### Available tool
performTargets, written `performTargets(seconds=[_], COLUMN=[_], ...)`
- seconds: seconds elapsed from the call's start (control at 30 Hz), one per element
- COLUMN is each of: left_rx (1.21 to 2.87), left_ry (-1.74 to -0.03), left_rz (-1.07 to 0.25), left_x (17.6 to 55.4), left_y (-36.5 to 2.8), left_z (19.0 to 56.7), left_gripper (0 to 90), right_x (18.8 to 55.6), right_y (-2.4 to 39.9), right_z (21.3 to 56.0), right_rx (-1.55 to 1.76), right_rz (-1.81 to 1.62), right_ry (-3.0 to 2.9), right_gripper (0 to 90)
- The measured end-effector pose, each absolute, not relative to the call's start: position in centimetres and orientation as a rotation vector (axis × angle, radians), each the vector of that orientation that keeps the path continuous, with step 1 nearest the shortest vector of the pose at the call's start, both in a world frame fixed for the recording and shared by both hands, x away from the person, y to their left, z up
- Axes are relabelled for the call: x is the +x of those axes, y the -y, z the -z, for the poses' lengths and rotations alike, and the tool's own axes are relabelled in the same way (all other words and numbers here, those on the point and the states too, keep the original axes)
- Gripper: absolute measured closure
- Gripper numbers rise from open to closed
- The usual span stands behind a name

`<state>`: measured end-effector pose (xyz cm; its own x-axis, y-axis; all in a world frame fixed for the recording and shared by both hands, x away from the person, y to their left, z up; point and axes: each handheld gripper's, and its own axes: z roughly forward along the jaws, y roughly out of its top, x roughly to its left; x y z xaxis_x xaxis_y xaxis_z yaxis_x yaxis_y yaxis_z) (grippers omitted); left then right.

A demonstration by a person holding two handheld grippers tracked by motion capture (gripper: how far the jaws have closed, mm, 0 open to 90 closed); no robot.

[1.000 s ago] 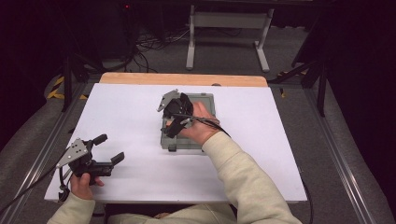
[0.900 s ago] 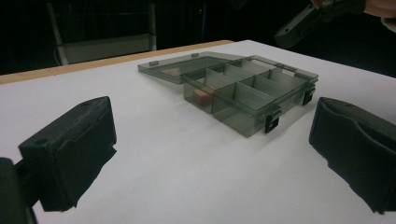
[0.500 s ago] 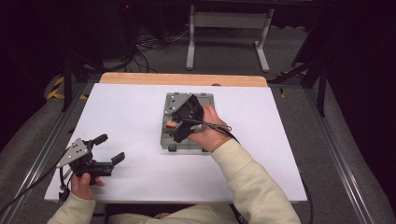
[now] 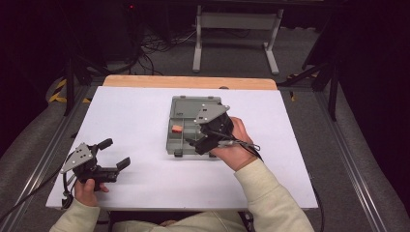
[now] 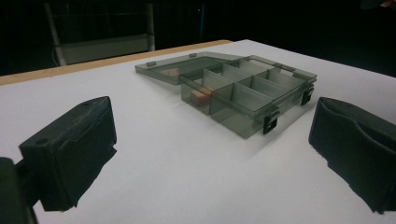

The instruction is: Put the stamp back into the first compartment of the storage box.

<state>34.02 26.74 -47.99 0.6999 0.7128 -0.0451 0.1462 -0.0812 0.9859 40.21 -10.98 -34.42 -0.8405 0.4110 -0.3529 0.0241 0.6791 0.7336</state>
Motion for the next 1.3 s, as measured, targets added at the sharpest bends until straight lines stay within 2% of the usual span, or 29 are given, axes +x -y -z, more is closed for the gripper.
performTargets(seconds=[0.37, 0.53, 1.3], left_rx=[1.614, 1.613, 1.604], left_ry=[-0.715, -0.714, -0.696], left_rz=[-0.547, -0.547, -0.551], left_x=[34.0, 34.0, 33.8], left_y=[-26.7, -26.7, -26.7], left_z=[48.0, 48.0, 47.9], left_gripper=[1.6, 1.6, 1.5], right_x=[38.3, 37.2, 34.5], right_y=[15.8, 18.2, 24.3], right_z=[35.7, 37.3, 45.6], right_rx=[0.459, 0.505, 0.670], right_rz=[-1.205, -1.324, -1.505], right_ry=[-2.259, -2.177, -2.009], right_gripper=[2.2, 2.1, 0.0])
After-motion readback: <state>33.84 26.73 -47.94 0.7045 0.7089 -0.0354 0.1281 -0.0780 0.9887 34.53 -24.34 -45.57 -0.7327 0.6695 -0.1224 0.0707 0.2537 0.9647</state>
